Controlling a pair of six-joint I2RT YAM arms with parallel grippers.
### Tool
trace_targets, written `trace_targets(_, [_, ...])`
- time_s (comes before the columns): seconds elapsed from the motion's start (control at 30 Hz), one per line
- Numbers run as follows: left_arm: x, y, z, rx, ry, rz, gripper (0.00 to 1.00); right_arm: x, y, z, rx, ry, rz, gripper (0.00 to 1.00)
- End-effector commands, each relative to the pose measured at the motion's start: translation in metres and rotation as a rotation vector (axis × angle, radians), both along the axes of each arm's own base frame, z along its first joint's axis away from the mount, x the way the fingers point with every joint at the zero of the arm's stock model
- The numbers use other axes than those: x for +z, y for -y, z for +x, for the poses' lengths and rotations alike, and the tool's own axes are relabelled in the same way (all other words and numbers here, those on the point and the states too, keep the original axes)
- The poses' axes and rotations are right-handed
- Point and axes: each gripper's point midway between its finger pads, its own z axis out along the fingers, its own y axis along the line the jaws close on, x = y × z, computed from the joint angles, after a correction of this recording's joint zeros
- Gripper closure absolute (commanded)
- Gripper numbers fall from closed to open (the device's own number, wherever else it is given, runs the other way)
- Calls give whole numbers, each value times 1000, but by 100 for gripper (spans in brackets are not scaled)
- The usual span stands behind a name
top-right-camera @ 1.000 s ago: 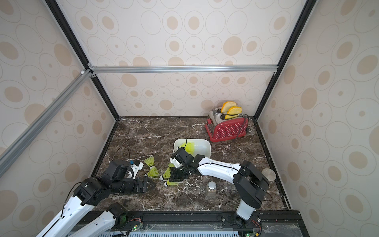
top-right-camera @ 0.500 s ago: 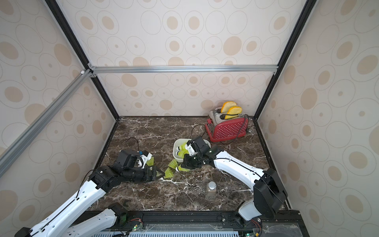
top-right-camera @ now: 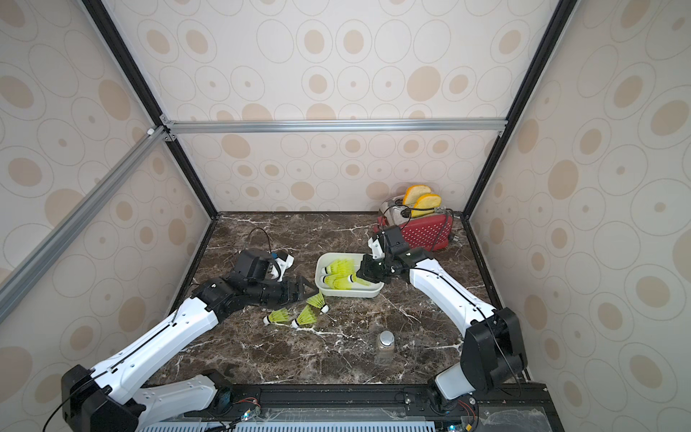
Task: Put the shuttlecocks into the storage box
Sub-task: Place the shuttlecock in the storage box.
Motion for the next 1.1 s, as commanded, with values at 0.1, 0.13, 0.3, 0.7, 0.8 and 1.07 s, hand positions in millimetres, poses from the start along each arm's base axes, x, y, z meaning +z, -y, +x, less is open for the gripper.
trace_targets(0.1, [24, 14, 25, -2, 69, -32, 14, -12, 15, 22, -33, -10, -57, 100])
trace_targets(0.13, [25, 16, 27, -2, 71, -32, 14, -14, 16, 25, -40, -11, -62, 100])
trace_targets(0.3, [23, 20, 36, 5, 70, -23, 14, -23, 19, 39, -61, -16, -85, 100])
trace_targets(0.7, [16, 24, 52, 28, 71, 2, 14, -42, 13, 72, -86, -22, -57, 100])
trace_targets(0.8, [16, 25, 54, 29, 71, 5, 14, -45, 13, 73, -88, -41, -55, 100])
trace_targets(1.07, [11, 23, 54, 28, 65, 17, 14, -50, 14, 51, -74, -114, -45, 100])
